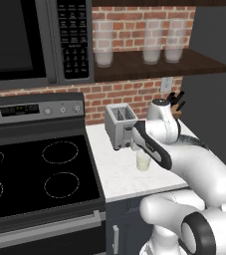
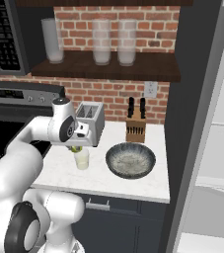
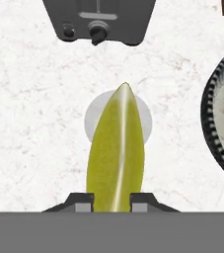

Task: Grab a lemon wedge from the fridge and one ice cube from the ice bowl, and put them in the glass of lemonade.

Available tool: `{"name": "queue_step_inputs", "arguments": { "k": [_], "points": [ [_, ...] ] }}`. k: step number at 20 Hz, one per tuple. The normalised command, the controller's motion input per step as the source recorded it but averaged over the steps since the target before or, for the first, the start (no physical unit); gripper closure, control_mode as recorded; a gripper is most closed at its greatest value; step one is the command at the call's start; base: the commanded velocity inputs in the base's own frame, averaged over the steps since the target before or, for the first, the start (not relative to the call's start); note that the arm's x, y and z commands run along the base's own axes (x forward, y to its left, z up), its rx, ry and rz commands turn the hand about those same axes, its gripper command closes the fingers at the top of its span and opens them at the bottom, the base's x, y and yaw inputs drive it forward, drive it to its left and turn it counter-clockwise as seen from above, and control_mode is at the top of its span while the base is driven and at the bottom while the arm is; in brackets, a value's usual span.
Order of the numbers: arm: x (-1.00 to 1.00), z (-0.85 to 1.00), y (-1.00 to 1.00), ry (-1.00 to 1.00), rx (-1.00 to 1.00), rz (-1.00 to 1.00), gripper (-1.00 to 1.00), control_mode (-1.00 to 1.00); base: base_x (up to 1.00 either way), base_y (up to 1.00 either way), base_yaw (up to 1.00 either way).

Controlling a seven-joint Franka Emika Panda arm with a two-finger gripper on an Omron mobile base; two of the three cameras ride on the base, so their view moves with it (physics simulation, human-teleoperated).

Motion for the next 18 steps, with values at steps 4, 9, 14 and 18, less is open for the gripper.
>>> {"name": "queue_step_inputs", "arguments": {
  "k": [4, 9, 14, 18],
  "points": [
    [0.11, -0.01, 0.0, 0.06, 0.0, 0.0, 1.0, -1.0, 0.0, 0.0, 0.0],
    [0.12, 0.0, 0.0, 0.05, 0.0, 0.0, 1.0, -1.0, 0.0, 0.0, 0.0],
    [0.19, 0.0, 0.0, 0.03, 0.0, 0.0, 1.0, -1.0, 0.0, 0.0, 0.0],
    [0.42, 0.0, 0.03, 0.08, 0.0, 0.0, 1.0, -1.0, 0.0, 0.0, 0.0]
  ]
}}
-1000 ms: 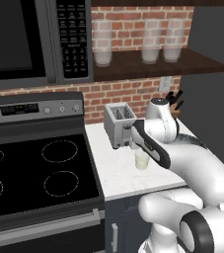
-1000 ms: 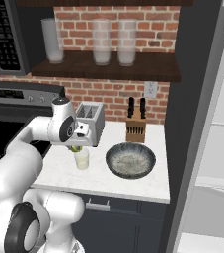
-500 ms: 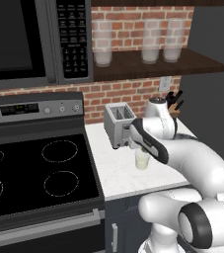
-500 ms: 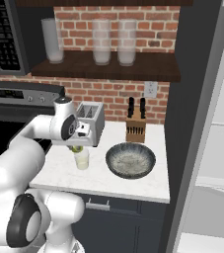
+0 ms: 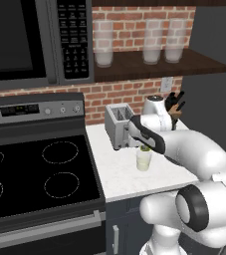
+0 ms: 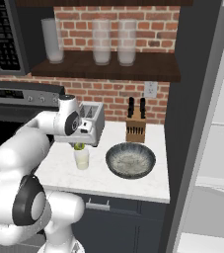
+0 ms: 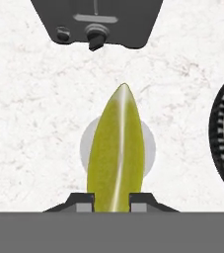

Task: Grab a lemon wedge from the fridge and one ice cube from the ice bowl, and put them in the glass of lemonade.

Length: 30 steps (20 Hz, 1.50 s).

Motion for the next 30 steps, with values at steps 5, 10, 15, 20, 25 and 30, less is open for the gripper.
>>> {"name": "queue_step_inputs", "arguments": {
  "k": [5, 10, 15, 20, 25, 30],
  "points": [
    [0.18, -0.11, 0.02, 0.03, 0.0, 0.0, 1.0, -1.0, 0.0, 0.0, 0.0],
    [0.0, -0.32, 0.0, 0.0, 0.0, 0.0, 1.0, -1.0, 0.0, 0.0, 0.0],
    [-0.3, -0.03, -0.11, -0.04, 0.04, 0.0, 1.0, -1.0, 0.0, 0.0, 0.0],
    [-0.21, 0.0, -0.06, -0.08, 0.05, 0.0, 1.0, -1.0, 0.0, 0.0, 0.0],
    [0.0, 0.0, 0.01, 0.0, 0.0, 0.0, 1.0, -1.0, 0.0, 0.0, 0.0],
    [0.09, 0.0, 0.12, 0.04, -0.02, 0.0, 1.0, -1.0, 0.0, 0.0, 0.0]
  ]
}}
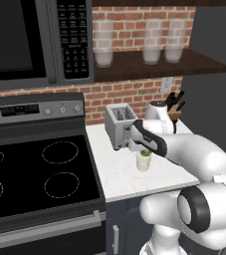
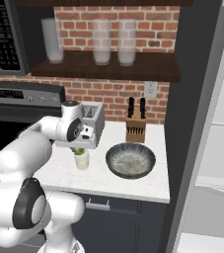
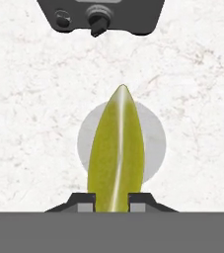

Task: Grab a lemon wedge from the fridge and one ice cube from the ice bowl, and put them in the glass of lemonade.

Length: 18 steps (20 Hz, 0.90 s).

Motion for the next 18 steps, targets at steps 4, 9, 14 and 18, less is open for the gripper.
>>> {"name": "queue_step_inputs", "arguments": {
  "k": [4, 9, 14, 18],
  "points": [
    [0.09, 0.0, 0.0, 0.09, -0.02, 0.0, 1.0, -1.0, 0.0, 0.0, 0.0],
    [0.13, 0.0, 0.0, 0.15, -0.02, 0.0, 1.0, -1.0, 0.0, 0.0, 0.0],
    [0.07, 0.02, 0.0, 0.13, -0.02, 0.0, 1.0, -1.0, 0.0, 0.0, 0.0],
    [0.0, 0.12, 0.0, 0.0, 0.0, 0.0, 1.0, -1.0, 0.0, 0.0, 0.0]
  ]
}}
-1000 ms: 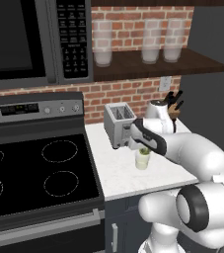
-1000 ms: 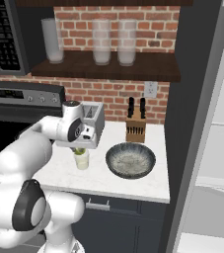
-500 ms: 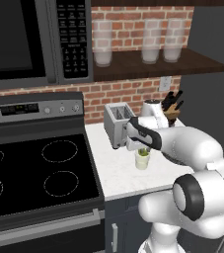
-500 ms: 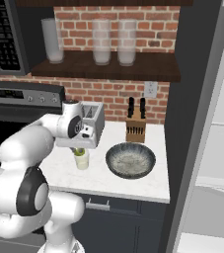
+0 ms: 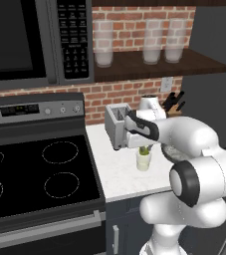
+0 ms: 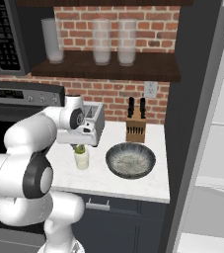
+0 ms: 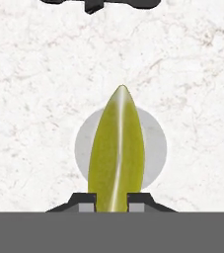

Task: Grab a lemon wedge from the fridge and one ice cube from the ice bowl, and put them in the glass of lemonade.

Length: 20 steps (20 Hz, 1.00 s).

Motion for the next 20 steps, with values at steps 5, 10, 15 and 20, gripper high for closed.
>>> {"name": "queue_step_inputs", "arguments": {
  "k": [5, 10, 15, 20],
  "points": [
    [0.04, 0.04, 0.0, 0.0, 0.0, 0.0, 1.0, -1.0, 0.0, 0.0, 0.0],
    [0.0, -0.07, 0.0, 0.0, 0.0, 0.0, 1.0, -1.0, 0.0, 0.0, 0.0],
    [-0.02, -0.04, -0.01, -0.06, 0.02, 0.0, 1.0, -1.0, 0.0, 0.0, 0.0],
    [-0.03, 0.0, 0.0, -0.05, 0.0, 0.0, 1.0, -1.0, 0.0, 0.0, 0.0]
  ]
}}
